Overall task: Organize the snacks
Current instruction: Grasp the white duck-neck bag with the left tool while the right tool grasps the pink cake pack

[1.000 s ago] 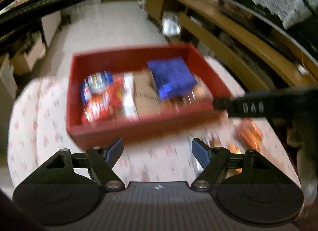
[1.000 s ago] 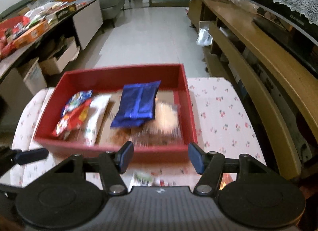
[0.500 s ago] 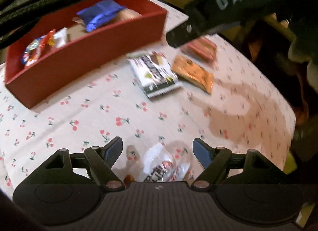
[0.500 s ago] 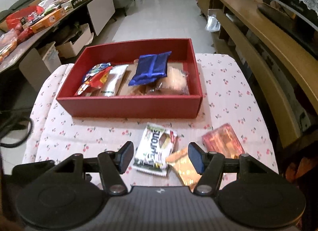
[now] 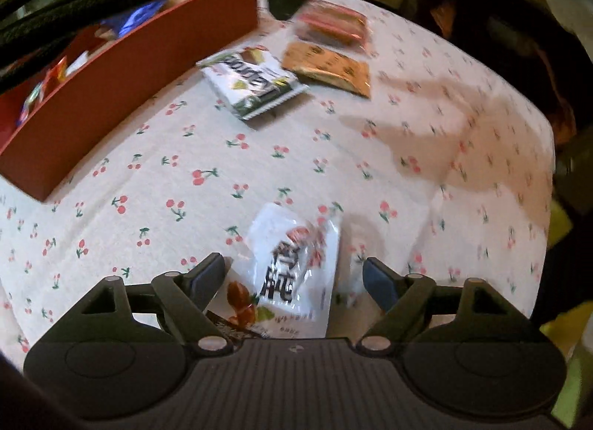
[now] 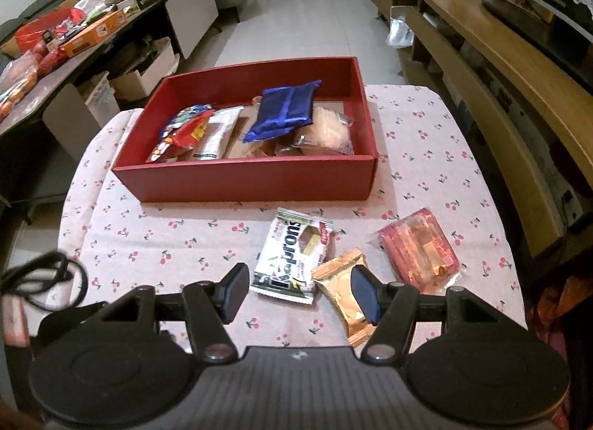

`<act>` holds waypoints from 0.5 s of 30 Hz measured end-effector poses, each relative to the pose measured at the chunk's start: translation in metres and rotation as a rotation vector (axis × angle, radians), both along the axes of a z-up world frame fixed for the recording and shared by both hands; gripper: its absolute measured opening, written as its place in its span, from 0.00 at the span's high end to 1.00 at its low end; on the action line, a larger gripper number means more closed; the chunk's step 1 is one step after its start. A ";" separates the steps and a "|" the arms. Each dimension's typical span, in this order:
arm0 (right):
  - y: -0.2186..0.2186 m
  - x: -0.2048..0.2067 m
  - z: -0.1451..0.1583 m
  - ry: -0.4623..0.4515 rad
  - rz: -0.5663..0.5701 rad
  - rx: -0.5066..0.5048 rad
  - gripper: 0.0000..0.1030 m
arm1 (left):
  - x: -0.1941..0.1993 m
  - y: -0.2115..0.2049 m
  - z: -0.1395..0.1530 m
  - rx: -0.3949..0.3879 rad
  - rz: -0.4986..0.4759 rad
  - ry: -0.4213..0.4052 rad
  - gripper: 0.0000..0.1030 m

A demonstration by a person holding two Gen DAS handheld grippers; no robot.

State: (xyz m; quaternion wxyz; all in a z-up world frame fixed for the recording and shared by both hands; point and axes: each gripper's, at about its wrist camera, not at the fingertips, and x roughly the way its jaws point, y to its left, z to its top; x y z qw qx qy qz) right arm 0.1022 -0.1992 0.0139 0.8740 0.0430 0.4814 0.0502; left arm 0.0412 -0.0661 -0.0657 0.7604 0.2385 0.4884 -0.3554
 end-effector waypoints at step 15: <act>-0.038 0.018 -0.007 0.024 -0.092 -0.031 0.25 | 0.005 -0.017 -0.002 -0.008 0.093 -0.014 0.27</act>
